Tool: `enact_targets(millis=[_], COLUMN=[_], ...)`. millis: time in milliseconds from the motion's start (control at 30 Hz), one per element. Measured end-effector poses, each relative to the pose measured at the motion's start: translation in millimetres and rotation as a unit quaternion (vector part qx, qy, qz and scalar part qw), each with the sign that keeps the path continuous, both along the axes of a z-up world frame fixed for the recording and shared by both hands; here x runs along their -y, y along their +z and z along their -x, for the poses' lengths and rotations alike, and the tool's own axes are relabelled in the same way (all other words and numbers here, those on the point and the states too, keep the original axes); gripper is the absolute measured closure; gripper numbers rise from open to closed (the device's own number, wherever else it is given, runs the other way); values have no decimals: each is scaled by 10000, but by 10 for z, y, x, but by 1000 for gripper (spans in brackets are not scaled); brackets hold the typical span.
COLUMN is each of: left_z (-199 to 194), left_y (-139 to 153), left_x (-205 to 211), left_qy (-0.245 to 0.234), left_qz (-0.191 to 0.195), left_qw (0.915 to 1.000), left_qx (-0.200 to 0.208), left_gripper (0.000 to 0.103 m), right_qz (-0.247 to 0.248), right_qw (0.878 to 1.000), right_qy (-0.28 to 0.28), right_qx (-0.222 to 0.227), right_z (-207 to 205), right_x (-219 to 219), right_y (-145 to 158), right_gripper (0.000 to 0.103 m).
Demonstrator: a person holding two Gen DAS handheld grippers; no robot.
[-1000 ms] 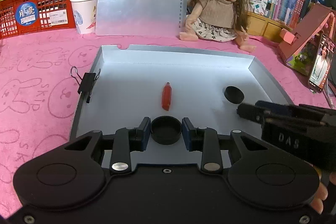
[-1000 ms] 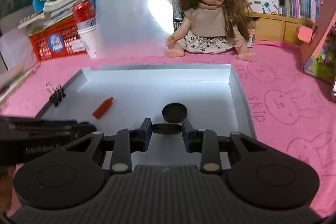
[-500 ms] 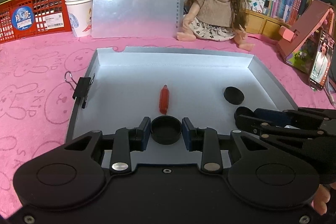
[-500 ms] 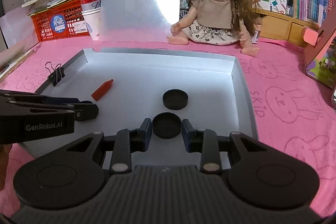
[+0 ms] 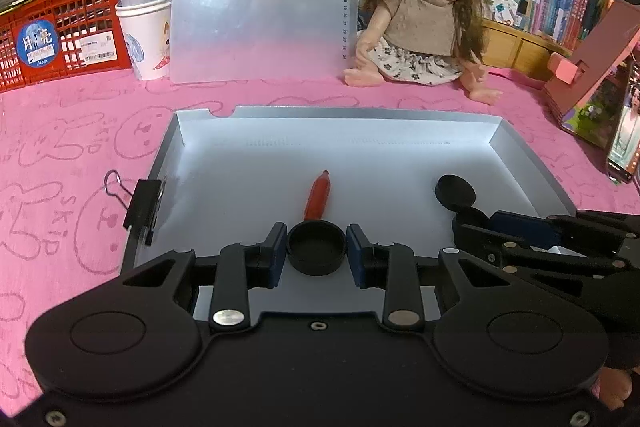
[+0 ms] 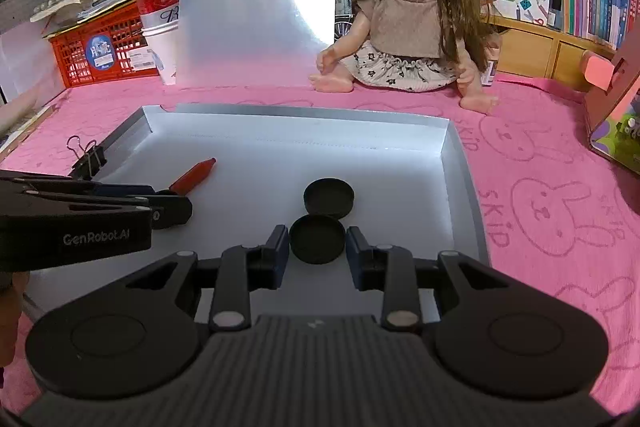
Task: Organize rigid objects
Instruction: 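Lower the left tool's disc into the box beside the marker and open it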
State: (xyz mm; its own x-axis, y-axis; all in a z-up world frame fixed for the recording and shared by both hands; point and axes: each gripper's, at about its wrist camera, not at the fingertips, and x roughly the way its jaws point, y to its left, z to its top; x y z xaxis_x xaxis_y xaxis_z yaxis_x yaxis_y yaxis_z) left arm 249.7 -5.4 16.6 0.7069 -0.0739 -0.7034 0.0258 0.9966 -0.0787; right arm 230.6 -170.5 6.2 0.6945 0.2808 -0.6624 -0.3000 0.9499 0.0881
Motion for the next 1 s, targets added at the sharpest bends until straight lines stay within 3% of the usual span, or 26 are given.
enact_targets(millis=[367,400,433,500,567,833,1000], left_z=[-70,-61,-43,-13,35,270,526], left_y=[-14,-10,-3,15,52,226,316], left_x=[11,12,12,0,-31,-123,-163], left_qy=[51,39,20,-27,-13,3,-45], left_qz=[-56,-61,-49,26,139,186,218], left_qw=[10000,10000,10000,10000,9998,9990,9982], left_qx=[46,51,55,73,148,395,559], left_gripper=[72,72,72,64,49,36,28], right_qz=[93,98,58,-14,10,137,124], right_qw=[9999,9999,10000,10000,9999,9982,9968], right_qy=[-47,-55,-57,-49,-27,101,126], right_qx=[47,50,42,42,130,582,773], right_z=[-81,-77,-66,-39,12,272,460], right_x=[-27,-27,-21,-9,-6,13,25], right_y=[-4,-3,3,17,48,276,342], right_gripper=[60,48,42,40,38,19,15])
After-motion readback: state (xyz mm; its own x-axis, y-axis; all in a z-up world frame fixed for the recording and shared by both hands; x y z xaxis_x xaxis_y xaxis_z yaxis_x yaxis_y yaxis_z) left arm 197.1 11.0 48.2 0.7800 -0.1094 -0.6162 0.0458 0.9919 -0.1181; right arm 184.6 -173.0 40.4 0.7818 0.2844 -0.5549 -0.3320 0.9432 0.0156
